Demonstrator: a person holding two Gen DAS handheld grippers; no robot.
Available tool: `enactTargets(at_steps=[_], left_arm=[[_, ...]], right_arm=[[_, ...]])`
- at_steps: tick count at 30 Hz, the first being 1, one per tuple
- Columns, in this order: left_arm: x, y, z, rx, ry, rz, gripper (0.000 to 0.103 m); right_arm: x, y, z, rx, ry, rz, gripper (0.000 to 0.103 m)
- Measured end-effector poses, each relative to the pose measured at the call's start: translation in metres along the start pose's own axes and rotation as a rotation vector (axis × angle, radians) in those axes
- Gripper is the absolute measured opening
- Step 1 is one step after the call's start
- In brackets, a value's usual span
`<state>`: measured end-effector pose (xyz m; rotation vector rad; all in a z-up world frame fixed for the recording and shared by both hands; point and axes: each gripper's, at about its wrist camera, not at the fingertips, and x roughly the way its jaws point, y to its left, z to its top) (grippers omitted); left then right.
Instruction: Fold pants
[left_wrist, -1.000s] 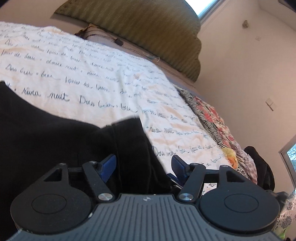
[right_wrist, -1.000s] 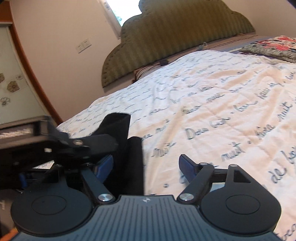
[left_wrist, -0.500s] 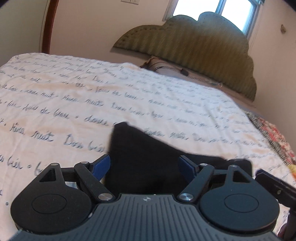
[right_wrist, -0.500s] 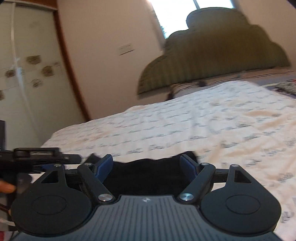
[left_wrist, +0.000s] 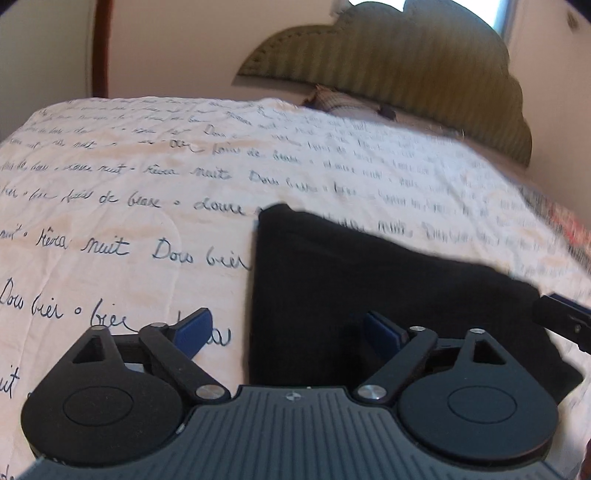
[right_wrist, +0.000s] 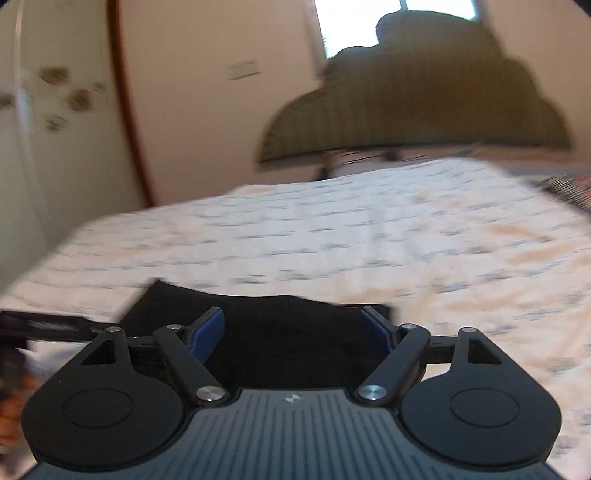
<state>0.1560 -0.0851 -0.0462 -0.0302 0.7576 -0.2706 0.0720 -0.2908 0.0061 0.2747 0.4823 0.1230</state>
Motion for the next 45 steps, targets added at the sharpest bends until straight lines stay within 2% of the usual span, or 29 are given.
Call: enactTargets(at_steps=[1,2,3,4,5,8,10,14,17,19,21,25,26,28,31,33,34,35,38,39,40,43,45], left_arm=[[0.004,-0.003,-0.004,0.036,0.011,0.019,0.092],[0.005,-0.003,-0.010,0.058,0.007,0.028,0.093],[0.003,-0.001,-0.014,0.066,-0.007,0.021,0.092],[0.000,0.003,-0.016,0.066,-0.017,0.002,0.092],[-0.003,0.007,-0.017,0.060,-0.022,-0.022,0.092],[-0.007,0.024,-0.018,0.004,-0.011,-0.116,0.092],[-0.006,0.037,-0.020,-0.059,0.003,-0.191,0.093],[-0.001,0.062,-0.024,-0.160,0.020,-0.351,0.097],[0.004,0.076,-0.025,-0.232,0.047,-0.481,0.099],[0.011,0.081,-0.023,-0.269,0.087,-0.560,0.099],[0.017,0.083,-0.021,-0.291,0.112,-0.595,0.100],[0.028,0.083,-0.014,-0.339,0.138,-0.641,0.100],[0.031,0.082,-0.012,-0.357,0.148,-0.654,0.100],[0.036,0.080,-0.010,-0.394,0.150,-0.669,0.100],[0.038,0.072,-0.009,-0.393,0.137,-0.663,0.092],[0.039,0.070,-0.009,-0.386,0.129,-0.628,0.077],[0.039,0.068,-0.010,-0.376,0.129,-0.605,0.063],[0.039,0.069,-0.011,-0.357,0.123,-0.579,0.049],[0.040,0.069,-0.014,-0.331,0.103,-0.507,0.023],[0.040,0.071,-0.016,-0.346,0.095,-0.507,0.021],[0.037,0.073,-0.017,-0.356,0.083,-0.509,0.019],[0.024,0.066,-0.015,-0.303,0.044,-0.474,0.017],[0.018,0.059,-0.013,-0.253,0.040,-0.451,0.017]], right_arm=[[0.011,0.001,-0.004,-0.016,0.064,-0.005,0.087],[0.023,0.003,-0.012,-0.060,0.132,-0.060,0.088],[0.030,0.005,-0.023,-0.128,0.158,-0.138,0.088],[0.027,0.005,-0.031,-0.166,0.145,-0.202,0.090],[0.016,-0.001,-0.033,-0.134,0.112,-0.208,0.092],[-0.026,-0.034,-0.029,0.077,-0.018,-0.113,0.092],[-0.043,-0.066,-0.023,0.223,-0.041,-0.065,0.098],[-0.035,-0.111,-0.024,0.396,0.044,0.122,0.098],[-0.020,-0.114,-0.032,0.460,0.133,0.270,0.098],[-0.006,-0.112,-0.036,0.436,0.211,0.288,0.098],[0.006,-0.110,-0.039,0.425,0.272,0.308,0.099],[0.018,-0.108,-0.033,0.535,0.258,0.479,0.100],[0.021,-0.107,-0.032,0.554,0.241,0.502,0.100],[0.030,-0.108,-0.031,0.603,0.216,0.486,0.100],[0.046,-0.106,-0.030,0.610,0.175,0.403,0.100],[0.052,-0.100,-0.029,0.575,0.172,0.363,0.097],[0.050,-0.095,-0.029,0.546,0.184,0.353,0.088],[0.049,-0.087,-0.029,0.491,0.199,0.355,0.084],[0.036,-0.070,-0.029,0.378,0.235,0.317,0.070],[0.038,-0.066,-0.027,0.336,0.253,0.244,0.050],[0.040,-0.059,-0.025,0.298,0.268,0.187,0.040],[0.044,-0.039,-0.019,0.204,0.261,0.118,0.040],[0.035,-0.037,-0.015,0.199,0.230,0.118,0.042]])
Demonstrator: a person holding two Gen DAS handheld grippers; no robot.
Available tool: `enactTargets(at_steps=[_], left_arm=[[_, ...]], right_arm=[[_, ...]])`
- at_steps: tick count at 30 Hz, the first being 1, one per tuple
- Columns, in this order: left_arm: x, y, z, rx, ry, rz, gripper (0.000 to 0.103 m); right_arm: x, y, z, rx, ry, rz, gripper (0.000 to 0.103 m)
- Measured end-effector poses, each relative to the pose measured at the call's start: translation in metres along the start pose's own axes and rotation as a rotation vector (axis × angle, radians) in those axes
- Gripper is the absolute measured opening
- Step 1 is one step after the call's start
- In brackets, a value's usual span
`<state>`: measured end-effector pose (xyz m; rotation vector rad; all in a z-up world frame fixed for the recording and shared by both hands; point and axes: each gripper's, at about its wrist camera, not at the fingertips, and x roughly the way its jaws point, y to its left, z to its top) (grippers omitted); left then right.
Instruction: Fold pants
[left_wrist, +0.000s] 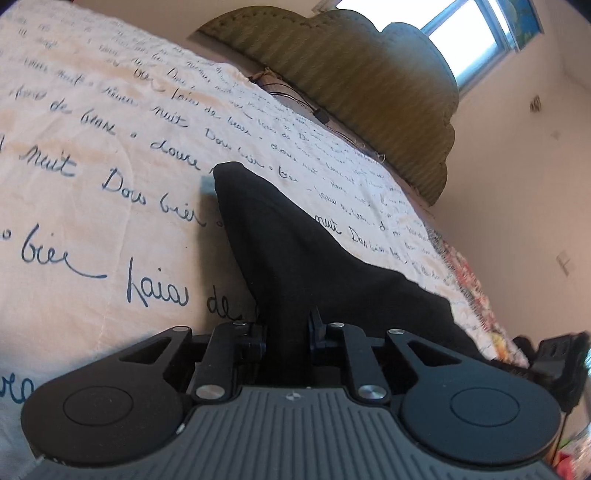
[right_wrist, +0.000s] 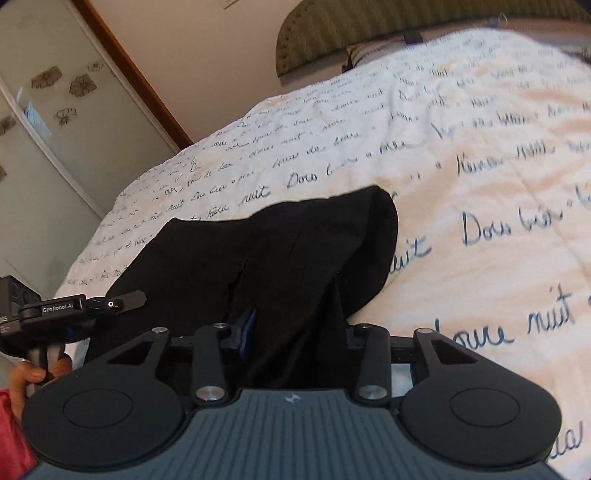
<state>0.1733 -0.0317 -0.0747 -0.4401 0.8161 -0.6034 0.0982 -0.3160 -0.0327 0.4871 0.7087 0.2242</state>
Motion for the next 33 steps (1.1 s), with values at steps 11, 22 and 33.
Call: enactTargets(at_steps=[11,22,33], left_arm=[[0.006,0.018,-0.002,-0.093,0.050,-0.023,0.038],[0.019,-0.003,0.002,-0.027,0.038,-0.007,0.064],[-0.021,-0.016,0.007,0.088,-0.099,0.022,0.016]], right_arm=[[-0.043,-0.051,-0.032,0.189,0.092,0.244,0.097],[0.023,-0.057,-0.002,0.355,-0.062,0.293,0.097],[0.002,-0.018,-0.002,0.247,-0.103,0.216,0.027]])
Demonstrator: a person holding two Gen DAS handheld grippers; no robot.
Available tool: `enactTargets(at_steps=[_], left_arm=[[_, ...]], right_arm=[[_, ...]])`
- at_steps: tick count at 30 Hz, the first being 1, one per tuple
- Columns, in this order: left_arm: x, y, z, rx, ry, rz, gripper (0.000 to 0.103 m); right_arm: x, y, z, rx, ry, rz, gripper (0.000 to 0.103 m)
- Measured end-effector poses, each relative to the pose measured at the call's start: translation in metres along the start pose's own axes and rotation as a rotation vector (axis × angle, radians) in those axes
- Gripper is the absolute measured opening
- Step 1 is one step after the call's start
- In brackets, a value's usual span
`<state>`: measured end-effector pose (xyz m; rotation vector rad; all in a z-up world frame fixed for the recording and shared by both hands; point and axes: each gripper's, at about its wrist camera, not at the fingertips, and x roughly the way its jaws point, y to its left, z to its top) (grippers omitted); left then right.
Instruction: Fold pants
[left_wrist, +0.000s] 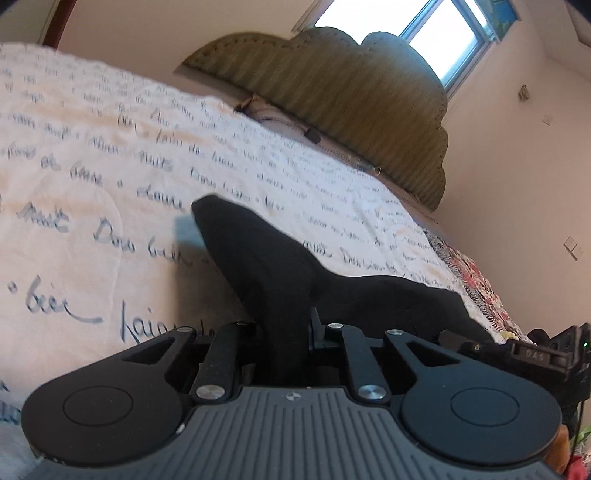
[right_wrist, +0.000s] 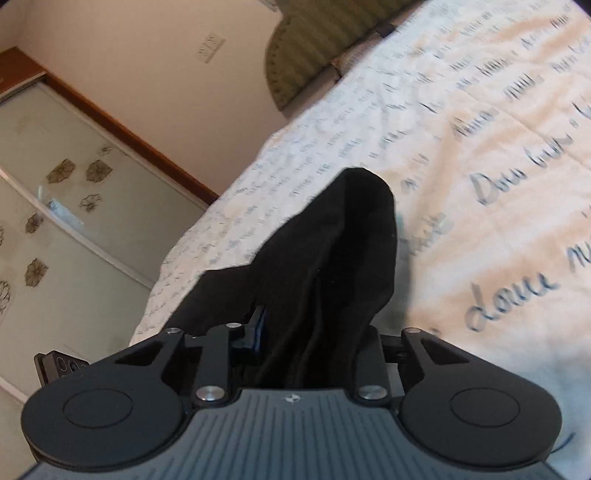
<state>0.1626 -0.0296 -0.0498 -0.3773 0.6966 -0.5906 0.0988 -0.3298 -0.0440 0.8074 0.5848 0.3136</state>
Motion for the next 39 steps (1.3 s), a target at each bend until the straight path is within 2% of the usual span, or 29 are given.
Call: enactTargets(at_steps=[4,10,13,14,15,16,17,18,19,20,21,22,23,25,26,27,29,31,33,35,37,38,39], left_arm=[[-0.032,-0.002,0.023,0.061,-0.096,0.043,0.016],[-0.075,0.020,0.072,0.087,-0.169,0.116,0.017],[-0.081,0.041,0.087,0.070,-0.169,0.160,0.018],[-0.076,0.053,0.089,0.043,-0.150,0.180,0.023],[-0.070,0.066,0.089,0.008,-0.121,0.199,0.030],[-0.061,0.082,0.085,-0.029,-0.077,0.224,0.034],[-0.051,0.098,0.080,-0.067,-0.022,0.279,0.035],[-0.043,0.112,0.073,-0.095,0.040,0.343,0.036],[-0.038,0.124,0.066,-0.114,0.095,0.380,0.043],[-0.044,0.135,0.059,-0.126,0.094,0.363,0.053],[-0.054,0.140,0.055,-0.127,0.064,0.337,0.053],[-0.063,0.140,0.054,-0.120,0.045,0.345,0.057],[-0.071,0.138,0.057,-0.108,0.028,0.367,0.062],[-0.084,0.124,0.067,-0.054,-0.036,0.428,0.062],[-0.088,0.114,0.073,-0.018,-0.070,0.443,0.065],[-0.087,0.103,0.080,0.008,-0.098,0.440,0.068],[-0.079,0.083,0.088,0.032,-0.132,0.387,0.088],[-0.068,0.063,0.090,0.035,-0.142,0.314,0.096],[-0.050,0.057,0.088,0.038,-0.115,0.282,0.096],[-0.026,0.065,0.080,0.037,-0.051,0.333,0.096],[-0.001,0.088,0.072,0.001,0.045,0.441,0.089],[0.003,0.096,0.069,0.004,0.062,0.471,0.086],[-0.001,0.097,0.066,0.037,0.046,0.481,0.085]], right_arm=[[0.010,0.048,0.011,-0.092,0.001,0.056,0.027],[0.053,0.105,0.028,-0.166,0.007,0.099,0.027],[0.086,0.119,0.032,-0.157,0.030,0.112,0.027],[0.098,0.120,0.030,-0.150,0.043,0.101,0.028],[0.112,0.117,0.028,-0.133,0.057,0.074,0.031],[0.126,0.110,0.024,-0.115,0.083,0.036,0.034],[0.142,0.105,0.020,-0.111,0.128,-0.011,0.037],[0.155,0.098,0.015,-0.110,0.173,-0.075,0.044],[0.163,0.091,0.009,-0.123,0.204,-0.155,0.049],[0.164,0.087,0.004,-0.154,0.222,-0.209,0.049],[0.157,0.082,0.001,-0.177,0.217,-0.180,0.051],[0.146,0.078,0.001,-0.182,0.196,-0.163,0.052],[0.133,0.076,0.004,-0.185,0.156,-0.191,0.053],[0.108,0.086,0.013,-0.237,0.007,-0.318,0.055],[0.097,0.095,0.017,-0.279,-0.063,-0.349,0.055],[0.092,0.105,0.021,-0.314,-0.096,-0.324,0.055],[0.098,0.130,0.024,-0.365,-0.068,-0.207,0.055],[0.123,0.151,0.020,-0.403,0.018,-0.107,0.055],[0.157,0.159,0.013,-0.406,0.109,-0.065,0.054],[0.186,0.150,0.002,-0.379,0.171,-0.093,0.053],[0.207,0.124,-0.002,-0.310,0.228,-0.165,0.052],[0.208,0.111,-0.005,-0.272,0.229,-0.148,0.052],[0.203,0.106,-0.004,-0.240,0.220,-0.131,0.052]])
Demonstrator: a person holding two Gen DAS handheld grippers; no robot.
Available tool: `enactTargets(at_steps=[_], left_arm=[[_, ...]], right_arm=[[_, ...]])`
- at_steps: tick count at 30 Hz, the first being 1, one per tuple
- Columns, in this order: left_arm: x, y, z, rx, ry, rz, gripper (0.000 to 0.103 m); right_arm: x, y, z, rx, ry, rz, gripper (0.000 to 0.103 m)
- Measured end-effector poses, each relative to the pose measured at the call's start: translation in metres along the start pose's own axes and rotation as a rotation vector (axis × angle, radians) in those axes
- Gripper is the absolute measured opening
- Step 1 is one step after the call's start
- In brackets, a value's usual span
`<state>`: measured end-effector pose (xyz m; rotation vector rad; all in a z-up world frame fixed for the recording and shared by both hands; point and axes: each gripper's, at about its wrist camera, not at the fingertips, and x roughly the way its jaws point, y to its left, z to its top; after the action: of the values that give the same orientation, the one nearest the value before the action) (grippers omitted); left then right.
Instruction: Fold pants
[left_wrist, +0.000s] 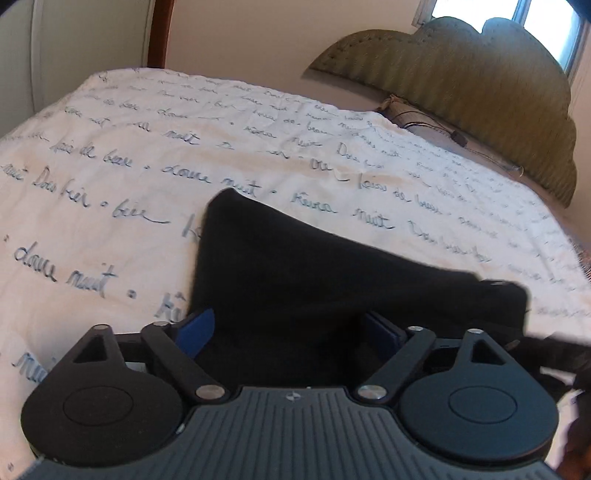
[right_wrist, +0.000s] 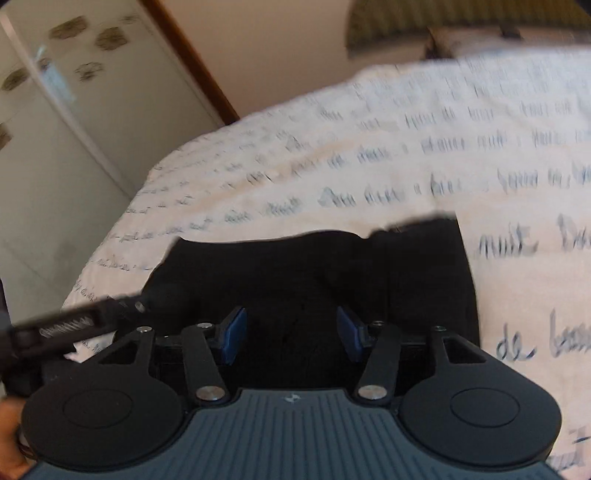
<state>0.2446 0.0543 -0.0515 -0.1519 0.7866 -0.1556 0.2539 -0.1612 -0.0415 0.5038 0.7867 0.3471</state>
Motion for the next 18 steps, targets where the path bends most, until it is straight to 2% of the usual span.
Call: enactTargets(at_steps=[2,4,6,8,10,11,14,16,18], left_arm=[[-0.018,-0.004,-0.004,0.058,-0.051,0.038,0.087],[-0.042,-0.007,-0.009,0.089,-0.107,0.051,0.090],[-0.061,-0.010,-0.020,0.101,-0.138,0.019,0.101],[-0.062,-0.011,-0.036,0.109,-0.120,0.030,0.103],[-0.044,-0.012,-0.049,0.131,-0.041,0.087,0.103],[-0.038,-0.010,-0.054,0.127,-0.025,0.096,0.102],[-0.059,-0.001,-0.064,0.067,-0.070,0.079,0.098],[-0.076,-0.004,-0.069,0.087,-0.103,0.073,0.100],[-0.082,-0.009,-0.078,0.137,-0.120,0.093,0.103]], right_arm=[[-0.017,0.005,0.001,0.004,-0.028,-0.011,0.052],[-0.040,0.027,-0.003,-0.120,-0.084,-0.068,0.054],[-0.056,0.044,-0.017,-0.225,-0.085,-0.072,0.058],[-0.062,0.049,-0.038,-0.266,-0.045,-0.075,0.065],[-0.048,0.047,-0.058,-0.330,-0.001,-0.147,0.064],[-0.043,0.049,-0.066,-0.355,-0.014,-0.158,0.064],[-0.055,0.064,-0.077,-0.369,-0.080,-0.197,0.065],[-0.068,0.076,-0.088,-0.410,-0.122,-0.215,0.065],[-0.068,0.081,-0.102,-0.450,-0.115,-0.236,0.065]])
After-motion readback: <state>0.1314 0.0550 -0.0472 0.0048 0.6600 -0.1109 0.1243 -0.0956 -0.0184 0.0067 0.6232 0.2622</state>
